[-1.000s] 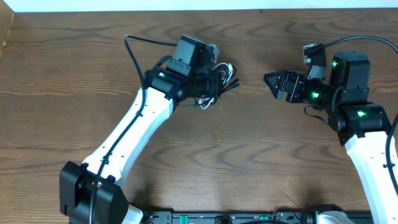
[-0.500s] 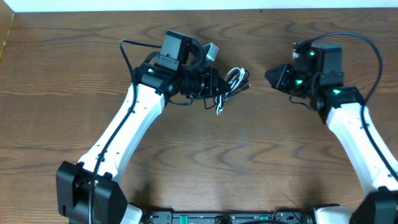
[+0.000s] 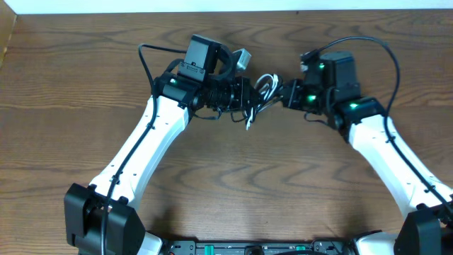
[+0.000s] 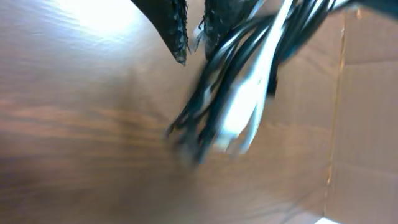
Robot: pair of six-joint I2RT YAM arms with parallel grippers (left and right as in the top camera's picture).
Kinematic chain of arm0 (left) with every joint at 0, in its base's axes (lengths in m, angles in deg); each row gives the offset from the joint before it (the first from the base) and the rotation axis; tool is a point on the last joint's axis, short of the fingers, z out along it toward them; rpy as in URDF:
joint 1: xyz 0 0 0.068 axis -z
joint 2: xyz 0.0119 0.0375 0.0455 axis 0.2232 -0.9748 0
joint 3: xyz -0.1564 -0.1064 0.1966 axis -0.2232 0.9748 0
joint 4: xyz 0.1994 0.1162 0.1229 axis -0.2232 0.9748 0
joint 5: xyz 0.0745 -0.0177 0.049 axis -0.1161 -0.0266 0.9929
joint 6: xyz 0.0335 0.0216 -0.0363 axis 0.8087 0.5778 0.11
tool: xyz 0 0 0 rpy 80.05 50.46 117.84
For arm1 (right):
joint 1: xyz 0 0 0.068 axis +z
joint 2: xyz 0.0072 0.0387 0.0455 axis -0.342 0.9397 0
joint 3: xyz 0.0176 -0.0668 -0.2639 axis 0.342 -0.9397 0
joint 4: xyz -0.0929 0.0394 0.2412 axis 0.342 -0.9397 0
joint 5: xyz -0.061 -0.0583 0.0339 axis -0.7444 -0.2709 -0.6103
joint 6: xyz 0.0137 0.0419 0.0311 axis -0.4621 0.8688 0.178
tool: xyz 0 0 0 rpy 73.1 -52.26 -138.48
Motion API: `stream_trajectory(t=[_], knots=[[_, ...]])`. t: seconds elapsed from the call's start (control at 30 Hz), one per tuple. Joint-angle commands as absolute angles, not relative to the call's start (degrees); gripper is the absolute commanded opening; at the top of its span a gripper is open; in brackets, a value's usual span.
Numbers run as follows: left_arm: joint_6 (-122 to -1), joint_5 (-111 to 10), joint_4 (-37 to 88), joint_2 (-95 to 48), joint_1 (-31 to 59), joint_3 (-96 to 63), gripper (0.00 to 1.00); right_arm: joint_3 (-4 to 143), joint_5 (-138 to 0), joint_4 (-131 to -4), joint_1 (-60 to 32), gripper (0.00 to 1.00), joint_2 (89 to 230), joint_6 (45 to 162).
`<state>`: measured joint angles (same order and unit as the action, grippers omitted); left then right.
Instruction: Untangle cables
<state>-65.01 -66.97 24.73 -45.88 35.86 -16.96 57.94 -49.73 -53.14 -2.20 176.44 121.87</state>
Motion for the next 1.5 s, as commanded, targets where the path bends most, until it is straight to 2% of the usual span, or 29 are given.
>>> stream_trajectory(t=[0.0, 0.17, 0.3, 0.4, 0.47, 0.6, 0.7, 0.9, 1.23, 1.47], knots=[[-68.80, -65.33, 21.99, -46.05, 36.03, -17.66, 0.07, 58.86, -49.03, -52.59, 0.88, 0.07, 176.72, 125.15], [-73.95, -65.31, 18.28, -46.05, 36.71, -17.66, 0.07, 58.86, -49.99, -50.21, 4.45, 0.08, 176.72, 127.37], [-82.85, -65.29, 16.11, -46.05, 35.16, -17.66, 0.08, 58.86, -51.15, -50.89, 3.40, 0.19, 176.72, 127.35], [-91.88, -65.31, 15.15, -46.05, 33.08, -17.66, 0.07, 58.86, -50.12, -51.54, 1.17, 0.24, 176.70, 127.09], [-97.71, -65.51, 15.04, -46.05, 31.70, -17.66, 0.07, 58.86, -48.26, -51.61, -0.65, 0.32, 176.70, 125.93], [-102.13, -72.24, 10.96, -46.05, 29.82, -17.66, 0.08, 58.86, -47.56, -51.94, -4.73, 0.55, 176.72, 125.39], [-103.18, -75.95, 7.44, -46.05, 29.67, -17.66, 0.07, 58.86, -47.54, -51.50, -5.78, 0.60, 176.72, 125.89], [-103.20, -82.69, 3.28, -46.05, 29.74, -17.66, 0.07, 58.86, -47.74, -47.61, -5.54, 0.64, 178.28, 126.11], [-103.57, -87.47, 3.28, -46.05, 29.74, -17.66, 0.07, 58.86, -43.37, -31.89, -5.50, 0.66, 186.76, 126.89], [-103.61, -89.44, 3.28, -46.05, 29.74, -17.66, 0.07, 58.86, -47.52, -27.13, -5.48, 0.66, 189.42, 127.40]])
